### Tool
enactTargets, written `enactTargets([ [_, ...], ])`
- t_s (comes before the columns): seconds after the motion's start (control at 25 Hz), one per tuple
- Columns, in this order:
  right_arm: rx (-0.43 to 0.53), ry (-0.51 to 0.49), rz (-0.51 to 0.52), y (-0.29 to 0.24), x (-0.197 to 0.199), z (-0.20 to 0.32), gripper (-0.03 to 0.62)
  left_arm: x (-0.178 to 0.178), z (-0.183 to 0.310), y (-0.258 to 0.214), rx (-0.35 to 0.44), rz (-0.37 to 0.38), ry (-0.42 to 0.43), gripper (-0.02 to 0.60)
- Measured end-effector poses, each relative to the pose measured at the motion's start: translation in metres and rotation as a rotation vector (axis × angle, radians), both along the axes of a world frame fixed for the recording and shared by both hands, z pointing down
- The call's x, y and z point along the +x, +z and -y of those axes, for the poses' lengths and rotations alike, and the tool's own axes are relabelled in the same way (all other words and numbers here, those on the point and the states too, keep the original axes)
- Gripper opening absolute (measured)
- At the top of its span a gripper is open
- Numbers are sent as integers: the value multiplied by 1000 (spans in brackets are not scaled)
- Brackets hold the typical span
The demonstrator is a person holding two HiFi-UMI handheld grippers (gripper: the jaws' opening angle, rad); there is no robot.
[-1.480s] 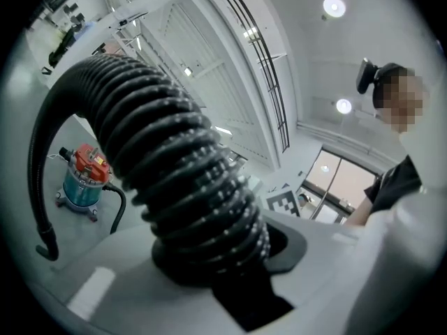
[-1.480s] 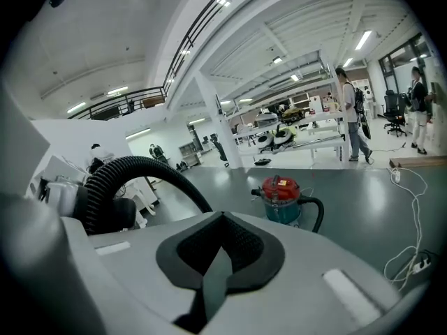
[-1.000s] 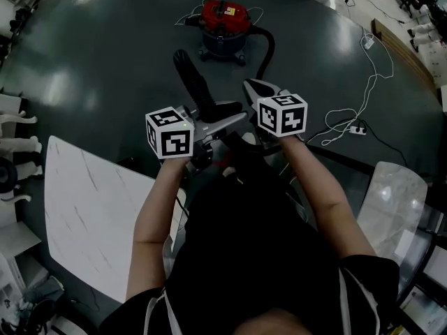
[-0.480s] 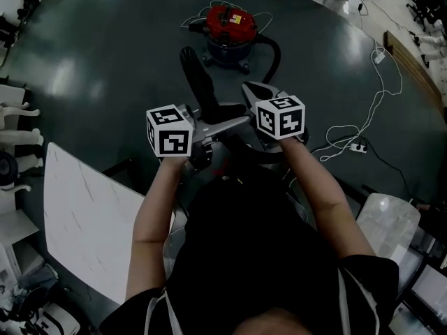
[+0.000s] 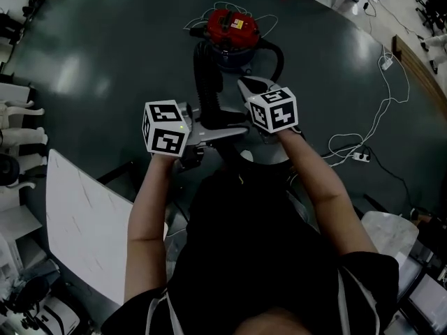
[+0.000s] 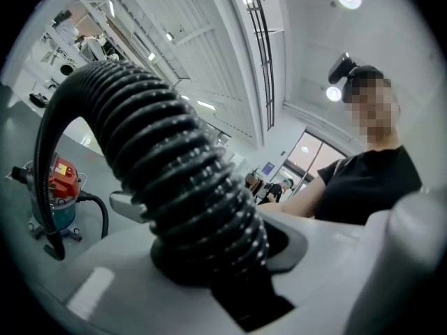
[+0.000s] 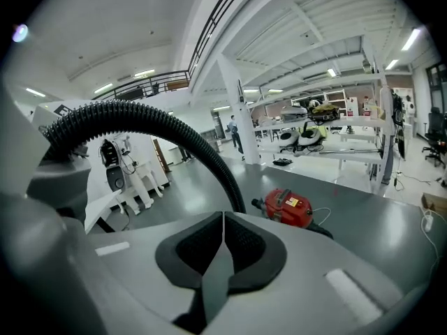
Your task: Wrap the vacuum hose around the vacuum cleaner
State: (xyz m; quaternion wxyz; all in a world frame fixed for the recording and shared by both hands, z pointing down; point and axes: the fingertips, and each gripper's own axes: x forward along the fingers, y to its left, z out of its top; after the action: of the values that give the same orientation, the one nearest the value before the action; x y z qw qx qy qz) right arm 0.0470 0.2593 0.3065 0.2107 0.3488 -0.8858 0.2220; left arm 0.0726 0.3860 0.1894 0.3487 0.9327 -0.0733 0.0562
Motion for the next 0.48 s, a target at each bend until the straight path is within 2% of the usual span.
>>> enactTargets([
  [0.28,25,-10,-15,9,6,38,26,4,30,-7,13,9,2,147],
  [0.48,118,-152,10,-12,-7,65,99,8,34,-11,25,38,96,149],
])
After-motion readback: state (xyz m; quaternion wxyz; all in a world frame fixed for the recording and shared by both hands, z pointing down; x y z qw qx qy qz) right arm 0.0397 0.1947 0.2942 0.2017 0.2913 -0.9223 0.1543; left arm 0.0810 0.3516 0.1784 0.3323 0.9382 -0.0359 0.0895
